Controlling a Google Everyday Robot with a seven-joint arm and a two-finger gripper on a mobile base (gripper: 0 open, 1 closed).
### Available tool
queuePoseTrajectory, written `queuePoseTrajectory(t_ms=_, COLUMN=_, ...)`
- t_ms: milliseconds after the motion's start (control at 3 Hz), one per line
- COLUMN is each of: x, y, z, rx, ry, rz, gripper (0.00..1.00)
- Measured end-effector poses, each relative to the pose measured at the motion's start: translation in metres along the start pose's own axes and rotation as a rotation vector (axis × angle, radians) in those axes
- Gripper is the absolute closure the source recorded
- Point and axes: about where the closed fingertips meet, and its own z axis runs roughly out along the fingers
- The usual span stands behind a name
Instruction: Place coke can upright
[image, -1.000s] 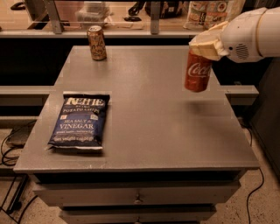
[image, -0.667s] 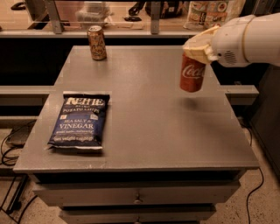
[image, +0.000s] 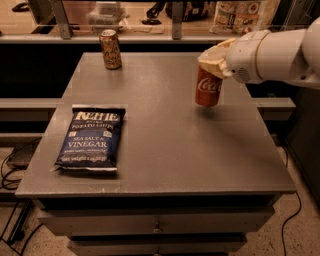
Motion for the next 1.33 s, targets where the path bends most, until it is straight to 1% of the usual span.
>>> queuePoseTrajectory(t_ms=333, x=0.006, y=-0.002, z=0.017, rx=0.003, ry=-0.012, rz=0.013, gripper=1.00)
queuePoseTrajectory(t_ms=667, x=0.016, y=-0.006, z=0.034, rx=0.008, ry=-0.018, rz=0.039, gripper=1.00)
queuePoseTrajectory(t_ms=1000, x=0.028, y=-0.003, z=0.043, rx=0.006, ry=-0.026, rz=0.085, gripper=0.75)
queuePoseTrajectory(t_ms=1333, x=0.027, y=-0.004, z=0.042, rx=0.005, ry=-0.026, rz=0.088, gripper=0.53)
